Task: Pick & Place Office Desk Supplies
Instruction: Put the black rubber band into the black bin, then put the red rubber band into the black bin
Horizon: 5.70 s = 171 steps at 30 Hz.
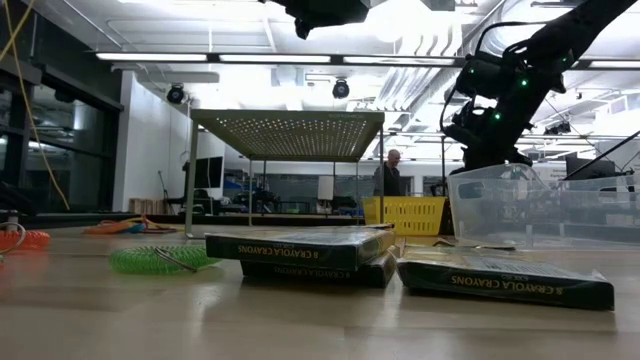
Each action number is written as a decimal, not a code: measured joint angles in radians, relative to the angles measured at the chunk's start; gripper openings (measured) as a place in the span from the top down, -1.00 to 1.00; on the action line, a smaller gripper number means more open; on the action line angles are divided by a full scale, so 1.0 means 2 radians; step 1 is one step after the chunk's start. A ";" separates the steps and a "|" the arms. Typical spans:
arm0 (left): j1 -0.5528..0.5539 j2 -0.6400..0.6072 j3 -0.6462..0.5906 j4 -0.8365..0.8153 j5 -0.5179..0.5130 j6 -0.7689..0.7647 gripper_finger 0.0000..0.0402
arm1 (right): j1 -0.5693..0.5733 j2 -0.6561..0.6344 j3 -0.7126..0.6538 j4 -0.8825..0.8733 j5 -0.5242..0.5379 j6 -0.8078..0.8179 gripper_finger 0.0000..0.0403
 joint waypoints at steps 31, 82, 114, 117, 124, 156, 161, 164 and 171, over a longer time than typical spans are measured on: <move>0.000 0.000 0.000 0.000 0.000 0.000 0.65 | 0.000 0.000 0.000 0.000 0.000 -0.014 0.82; 0.001 -0.097 0.000 -0.263 -0.046 -0.128 0.65 | 0.101 -0.044 0.000 0.180 -0.214 -0.092 0.65; 0.055 -0.147 -0.005 -0.641 -0.129 -0.385 0.65 | 0.188 -0.092 0.000 0.236 -0.210 -0.131 0.65; 0.091 -0.146 -0.017 -0.639 -0.109 -0.367 0.65 | 0.188 -0.092 0.000 0.236 -0.210 -0.131 0.65; 0.158 -0.154 -0.082 -0.634 -0.104 -0.396 0.65 | 0.188 -0.092 0.000 0.236 -0.210 -0.131 0.65; 0.197 -0.132 -0.253 -0.411 -0.201 -0.595 0.65 | 0.187 -0.092 0.000 0.241 -0.209 -0.141 0.65; 0.197 -0.092 -0.255 -0.390 -0.214 -0.590 0.65 | 0.188 -0.092 0.000 0.241 -0.209 -0.141 0.65; 0.197 -0.069 -0.255 -0.390 -0.218 -0.605 0.65 | 0.188 -0.092 0.000 0.240 -0.209 -0.141 0.65; 0.197 -0.030 -0.255 -0.383 -0.225 -0.633 0.65 | 0.188 -0.092 0.000 0.240 -0.209 -0.141 0.65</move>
